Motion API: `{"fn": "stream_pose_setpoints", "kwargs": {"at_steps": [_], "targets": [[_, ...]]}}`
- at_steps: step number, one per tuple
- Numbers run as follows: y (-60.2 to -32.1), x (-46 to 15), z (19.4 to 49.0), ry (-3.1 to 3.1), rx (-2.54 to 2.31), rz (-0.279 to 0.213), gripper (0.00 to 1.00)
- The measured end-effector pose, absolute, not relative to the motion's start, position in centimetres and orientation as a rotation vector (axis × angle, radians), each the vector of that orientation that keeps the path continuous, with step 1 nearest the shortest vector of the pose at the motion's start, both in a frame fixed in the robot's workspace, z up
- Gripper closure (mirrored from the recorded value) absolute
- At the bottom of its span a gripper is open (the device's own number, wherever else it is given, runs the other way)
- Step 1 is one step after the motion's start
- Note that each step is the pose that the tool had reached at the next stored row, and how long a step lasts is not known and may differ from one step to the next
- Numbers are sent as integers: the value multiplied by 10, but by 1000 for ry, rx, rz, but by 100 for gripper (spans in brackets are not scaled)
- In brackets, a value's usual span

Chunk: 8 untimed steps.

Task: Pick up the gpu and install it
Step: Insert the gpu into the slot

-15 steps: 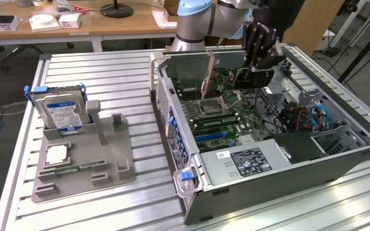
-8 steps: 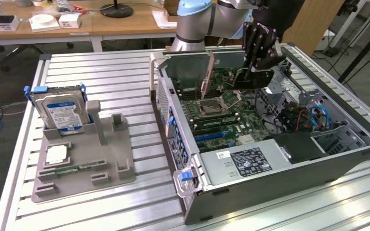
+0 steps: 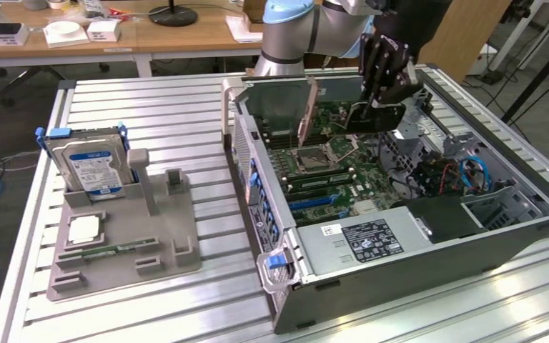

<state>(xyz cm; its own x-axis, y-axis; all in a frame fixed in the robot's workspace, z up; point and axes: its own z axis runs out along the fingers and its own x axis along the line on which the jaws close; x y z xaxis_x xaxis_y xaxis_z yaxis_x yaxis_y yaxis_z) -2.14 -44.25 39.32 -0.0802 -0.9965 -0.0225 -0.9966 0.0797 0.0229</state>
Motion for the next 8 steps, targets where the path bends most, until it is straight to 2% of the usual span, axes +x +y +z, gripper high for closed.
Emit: {"fn": "stream_pose_setpoints", "kwargs": {"at_steps": [8], "targets": [[-442, -21, 388, 2306, -2128, 47, 74]]}}
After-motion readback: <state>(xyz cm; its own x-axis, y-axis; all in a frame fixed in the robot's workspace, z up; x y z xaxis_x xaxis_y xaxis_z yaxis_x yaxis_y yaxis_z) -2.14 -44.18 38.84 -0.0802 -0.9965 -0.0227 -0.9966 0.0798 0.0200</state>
